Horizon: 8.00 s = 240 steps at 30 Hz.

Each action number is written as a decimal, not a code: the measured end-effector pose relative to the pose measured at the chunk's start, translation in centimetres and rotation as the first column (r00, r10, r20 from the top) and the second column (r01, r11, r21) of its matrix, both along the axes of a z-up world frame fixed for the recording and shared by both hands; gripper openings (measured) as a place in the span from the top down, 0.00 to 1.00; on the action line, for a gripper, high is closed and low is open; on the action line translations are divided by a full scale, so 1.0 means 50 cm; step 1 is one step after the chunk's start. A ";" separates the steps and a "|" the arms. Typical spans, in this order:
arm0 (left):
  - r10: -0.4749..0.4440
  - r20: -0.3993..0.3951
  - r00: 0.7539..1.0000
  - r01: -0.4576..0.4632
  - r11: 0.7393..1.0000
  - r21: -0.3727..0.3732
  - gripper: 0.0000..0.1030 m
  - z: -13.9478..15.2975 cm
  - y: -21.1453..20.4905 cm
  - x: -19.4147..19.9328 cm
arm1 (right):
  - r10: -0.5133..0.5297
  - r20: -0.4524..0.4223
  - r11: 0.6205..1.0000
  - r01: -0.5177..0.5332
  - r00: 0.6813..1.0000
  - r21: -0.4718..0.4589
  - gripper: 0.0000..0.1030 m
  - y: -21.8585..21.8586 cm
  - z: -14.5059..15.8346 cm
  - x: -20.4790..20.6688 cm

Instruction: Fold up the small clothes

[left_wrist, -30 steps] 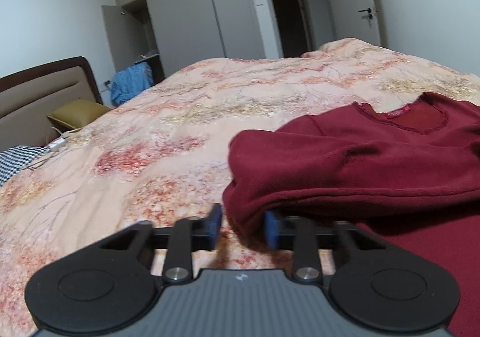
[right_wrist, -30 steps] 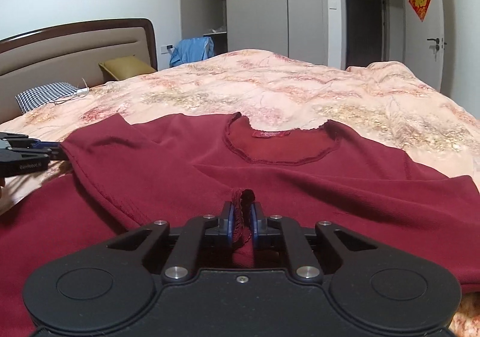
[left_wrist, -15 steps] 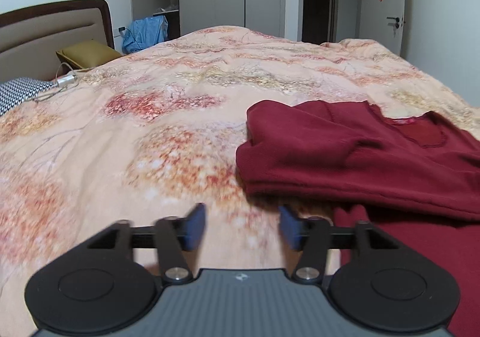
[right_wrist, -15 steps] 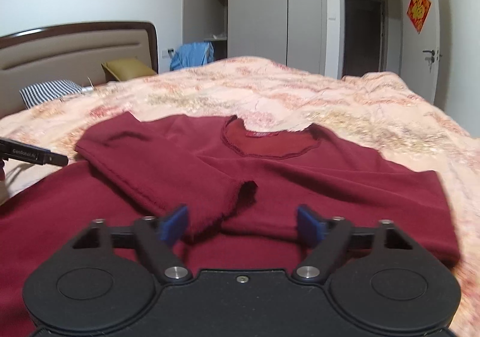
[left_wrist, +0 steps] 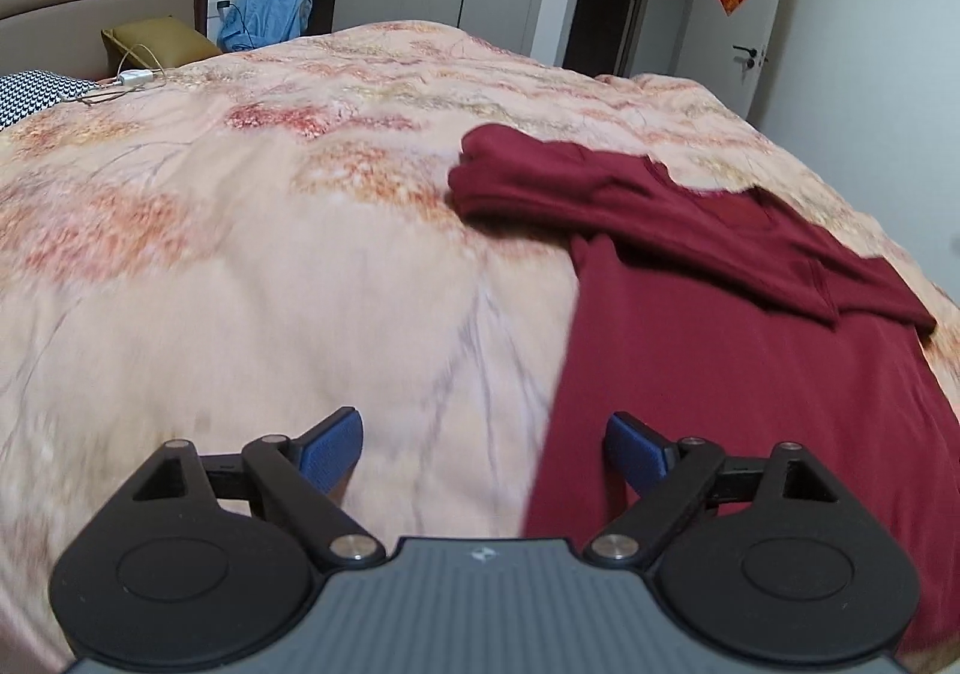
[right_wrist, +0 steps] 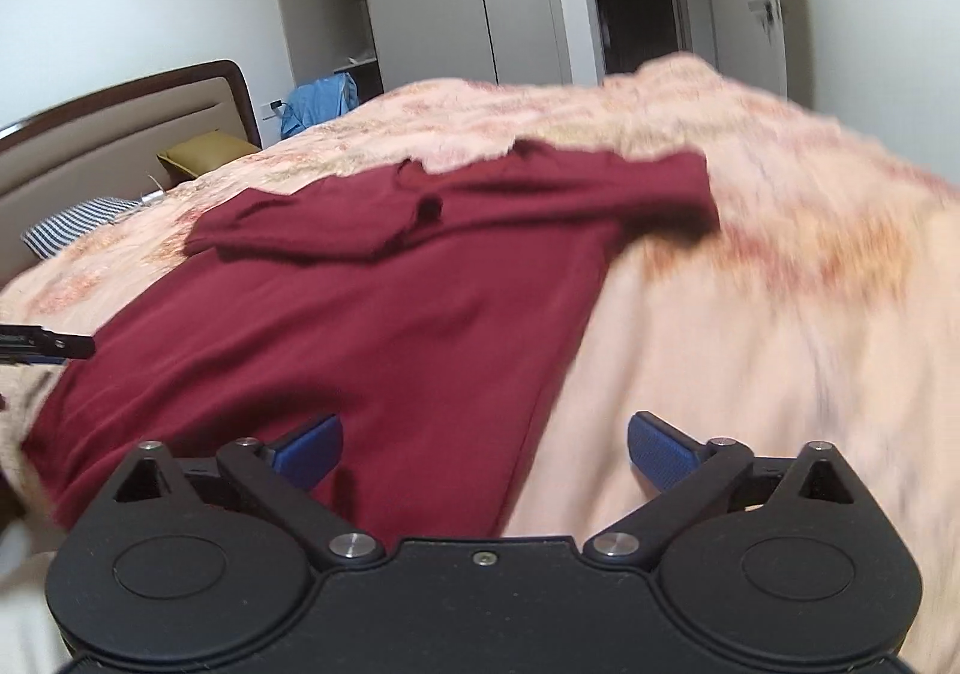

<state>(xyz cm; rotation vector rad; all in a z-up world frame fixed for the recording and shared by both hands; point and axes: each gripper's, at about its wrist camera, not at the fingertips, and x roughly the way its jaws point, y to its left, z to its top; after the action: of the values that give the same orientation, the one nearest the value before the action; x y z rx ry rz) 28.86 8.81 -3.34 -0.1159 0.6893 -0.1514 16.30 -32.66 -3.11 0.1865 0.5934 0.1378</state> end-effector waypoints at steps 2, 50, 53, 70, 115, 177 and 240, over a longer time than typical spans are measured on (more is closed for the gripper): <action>-0.007 -0.012 1.000 0.006 1.000 -0.012 0.14 -0.001 -0.005 -0.024 | 0.001 -0.012 1.000 -0.001 1.000 -0.004 0.15 0.010 -0.005 -0.031; 0.091 -0.070 0.993 -0.104 0.971 -0.216 0.58 -0.017 -0.068 -0.334 | 0.119 0.041 0.936 -0.098 0.992 -0.338 0.43 -0.026 0.012 -0.264; 0.105 -0.057 0.993 -0.113 0.979 -0.171 0.33 -0.017 -0.067 -0.343 | 0.217 0.052 0.883 -0.173 0.975 -0.436 0.30 -0.010 0.006 -0.282; 0.041 -0.050 0.998 -0.043 0.998 -0.044 0.00 -0.021 -0.114 -0.358 | 0.434 -0.119 0.441 -0.325 0.893 -0.836 0.13 0.106 -0.117 -0.285; -0.244 0.109 0.964 0.183 0.901 0.394 0.58 -0.047 -0.342 -0.401 | 0.359 0.254 0.886 -0.243 0.898 -0.394 0.93 0.061 0.202 -0.211; -0.313 0.202 0.928 0.226 0.904 0.363 0.95 0.270 -0.316 0.113 | 0.301 0.180 0.906 -0.222 0.937 -0.359 0.93 -0.078 0.249 0.320; 0.181 0.052 0.982 -0.170 0.972 -0.162 0.00 -0.040 -0.111 0.244 | -0.194 0.092 0.971 0.205 0.977 -0.121 0.01 -0.204 -0.043 0.344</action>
<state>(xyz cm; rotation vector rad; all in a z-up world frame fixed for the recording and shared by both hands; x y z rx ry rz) 41.06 3.24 -5.37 -0.3210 0.5968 -0.0391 33.52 -42.87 -5.25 0.1127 0.4988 -0.0880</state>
